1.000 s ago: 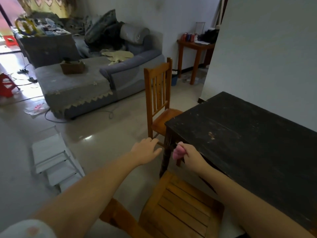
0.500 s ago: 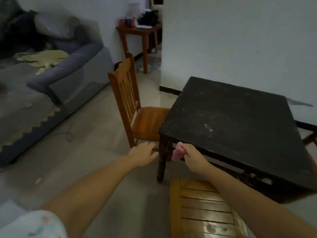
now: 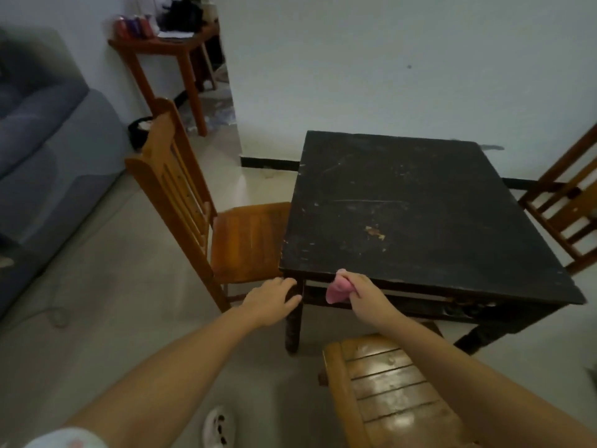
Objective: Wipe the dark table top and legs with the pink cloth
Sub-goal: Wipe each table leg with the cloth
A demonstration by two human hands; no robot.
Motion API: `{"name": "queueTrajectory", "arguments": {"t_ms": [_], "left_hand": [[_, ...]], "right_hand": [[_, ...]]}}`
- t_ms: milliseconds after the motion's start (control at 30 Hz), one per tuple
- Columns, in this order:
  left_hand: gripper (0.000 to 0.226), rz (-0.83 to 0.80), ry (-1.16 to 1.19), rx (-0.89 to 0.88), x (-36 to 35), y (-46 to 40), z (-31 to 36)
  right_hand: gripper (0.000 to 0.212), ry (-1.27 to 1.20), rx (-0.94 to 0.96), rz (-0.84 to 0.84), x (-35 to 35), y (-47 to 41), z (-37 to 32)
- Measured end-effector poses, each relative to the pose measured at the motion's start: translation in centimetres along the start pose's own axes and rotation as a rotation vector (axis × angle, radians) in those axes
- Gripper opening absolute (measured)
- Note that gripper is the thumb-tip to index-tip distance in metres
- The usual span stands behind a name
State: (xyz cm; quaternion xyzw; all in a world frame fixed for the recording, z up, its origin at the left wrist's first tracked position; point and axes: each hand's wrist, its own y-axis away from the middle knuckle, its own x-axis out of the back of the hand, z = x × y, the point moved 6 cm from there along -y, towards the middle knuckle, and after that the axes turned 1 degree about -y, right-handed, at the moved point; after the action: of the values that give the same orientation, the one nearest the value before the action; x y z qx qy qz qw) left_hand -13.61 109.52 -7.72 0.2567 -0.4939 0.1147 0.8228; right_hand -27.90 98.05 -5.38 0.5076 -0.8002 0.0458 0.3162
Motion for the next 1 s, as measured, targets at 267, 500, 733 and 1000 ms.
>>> {"name": "queueTrajectory", "arguments": {"t_ms": [267,500,733,1000], "left_hand": [[0.044,-0.288,-0.108,-0.254,3.9,-6.9,-8.6],[0.046,-0.418,-0.171,-0.397,4.1,-9.3,-10.0],[0.046,-0.57,-0.199,-0.537,2.8,-10.2,-12.1],[0.047,-0.792,-0.219,-0.671,0.3,-15.3,-16.9]], "right_hand": [[0.028,-0.345,-0.262,0.257,-5.8,-3.8,-0.4],[0.025,-0.385,-0.458,0.368,-9.7,-4.7,2.0],[0.027,-0.363,-0.511,0.501,-11.7,-5.3,0.9],[0.038,-0.731,-0.753,1.079,-21.6,-5.9,3.1]]}}
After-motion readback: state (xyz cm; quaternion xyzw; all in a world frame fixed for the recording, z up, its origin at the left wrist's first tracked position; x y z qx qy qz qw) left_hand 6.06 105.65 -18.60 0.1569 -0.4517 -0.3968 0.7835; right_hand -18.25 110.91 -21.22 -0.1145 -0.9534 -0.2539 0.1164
